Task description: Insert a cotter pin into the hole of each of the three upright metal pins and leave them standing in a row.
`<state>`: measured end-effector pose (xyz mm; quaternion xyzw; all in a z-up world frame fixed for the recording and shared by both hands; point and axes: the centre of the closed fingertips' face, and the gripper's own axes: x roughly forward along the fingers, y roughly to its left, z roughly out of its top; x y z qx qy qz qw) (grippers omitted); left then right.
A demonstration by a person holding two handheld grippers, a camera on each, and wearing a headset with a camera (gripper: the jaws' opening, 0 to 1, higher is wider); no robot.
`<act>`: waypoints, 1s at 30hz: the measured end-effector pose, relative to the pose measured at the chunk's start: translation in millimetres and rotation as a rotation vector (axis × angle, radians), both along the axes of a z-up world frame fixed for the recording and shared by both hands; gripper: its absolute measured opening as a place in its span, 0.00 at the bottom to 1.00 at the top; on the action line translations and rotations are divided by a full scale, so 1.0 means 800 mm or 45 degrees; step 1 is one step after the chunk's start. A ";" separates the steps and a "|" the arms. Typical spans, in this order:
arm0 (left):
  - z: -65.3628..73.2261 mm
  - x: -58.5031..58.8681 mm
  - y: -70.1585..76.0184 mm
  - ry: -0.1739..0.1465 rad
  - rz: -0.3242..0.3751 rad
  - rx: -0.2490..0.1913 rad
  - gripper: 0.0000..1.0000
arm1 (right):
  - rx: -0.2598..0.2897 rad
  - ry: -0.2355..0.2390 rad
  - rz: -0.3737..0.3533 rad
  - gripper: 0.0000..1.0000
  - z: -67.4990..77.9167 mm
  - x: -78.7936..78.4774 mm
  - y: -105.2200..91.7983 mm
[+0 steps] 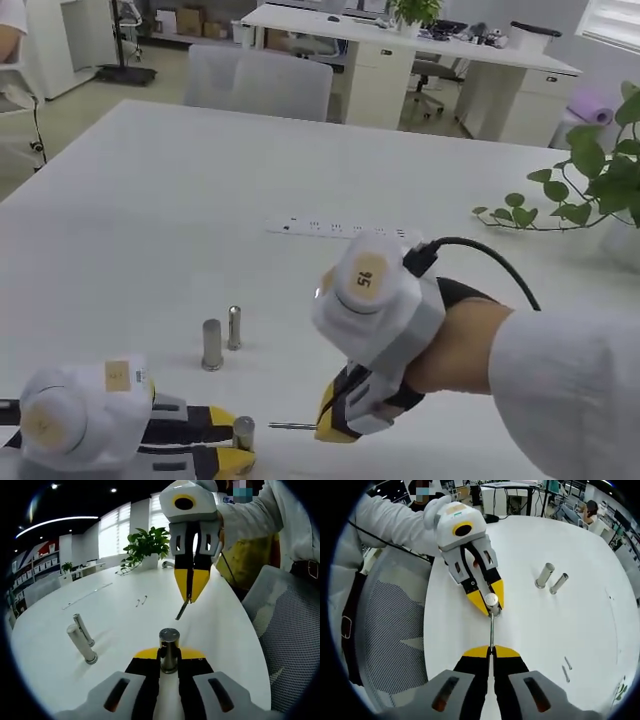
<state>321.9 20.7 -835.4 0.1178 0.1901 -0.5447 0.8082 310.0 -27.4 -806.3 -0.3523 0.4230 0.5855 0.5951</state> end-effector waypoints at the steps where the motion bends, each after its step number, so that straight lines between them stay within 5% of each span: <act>1: 0.000 0.000 0.000 -0.001 0.000 -0.001 0.11 | 0.000 0.000 0.002 0.03 0.000 0.000 0.000; 30: 0.000 0.002 -0.001 -0.005 0.013 -0.008 0.10 | 0.006 -0.046 0.080 0.03 -0.007 0.003 0.014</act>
